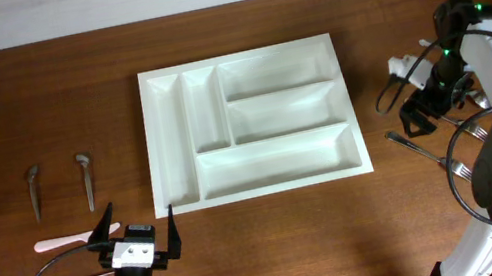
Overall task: Pack container
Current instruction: 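Move the right gripper over the forks right of the tray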
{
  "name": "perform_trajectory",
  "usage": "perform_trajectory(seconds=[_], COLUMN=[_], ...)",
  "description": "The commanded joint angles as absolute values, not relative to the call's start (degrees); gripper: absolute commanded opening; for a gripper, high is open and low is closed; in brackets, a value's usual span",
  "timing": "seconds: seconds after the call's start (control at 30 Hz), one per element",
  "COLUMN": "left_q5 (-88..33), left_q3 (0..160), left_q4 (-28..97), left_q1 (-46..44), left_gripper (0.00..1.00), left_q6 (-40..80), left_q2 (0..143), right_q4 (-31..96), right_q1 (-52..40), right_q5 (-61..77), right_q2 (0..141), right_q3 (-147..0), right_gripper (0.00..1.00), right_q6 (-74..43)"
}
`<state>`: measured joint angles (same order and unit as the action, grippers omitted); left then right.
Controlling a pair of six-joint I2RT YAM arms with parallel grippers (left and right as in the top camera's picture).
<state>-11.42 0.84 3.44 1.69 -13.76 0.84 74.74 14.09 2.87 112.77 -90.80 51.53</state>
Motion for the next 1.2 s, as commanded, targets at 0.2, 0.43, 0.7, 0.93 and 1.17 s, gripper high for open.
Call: perform_trajectory(seconds=[0.2, 0.43, 0.7, 0.93, 1.17], left_q5=[-12.3, -12.3, -12.3, -12.2, -12.2], left_q3=[0.5, 0.5, 0.5, 0.5, 0.5], left_q4=[3.4, 3.4, 3.4, 3.4, 3.4], left_q1=[2.0, 2.0, 2.0, 2.0, 2.0], left_gripper=[0.99, 0.99, 0.99, 0.99, 0.99], left_q6=[-14.3, -14.3, -14.3, -14.3, -14.3], left_q2=[0.6, 0.6, 0.6, 0.6, 0.6], right_q4=[74.8, 75.0, 78.3, 77.7, 73.5], right_q1=[13.9, 13.9, 13.9, 14.0, 13.9], right_q5=[6.9, 10.5, 14.0, 14.0, 19.6], right_q2=[112.6, 112.6, 112.6, 112.6, 112.6], right_q3=[-90.2, -90.2, -90.0, -90.0, -90.0], right_gripper=[0.99, 0.99, 0.99, 0.99, 0.99], right_q6=[55.8, 50.3, 42.2, 4.3, -44.2])
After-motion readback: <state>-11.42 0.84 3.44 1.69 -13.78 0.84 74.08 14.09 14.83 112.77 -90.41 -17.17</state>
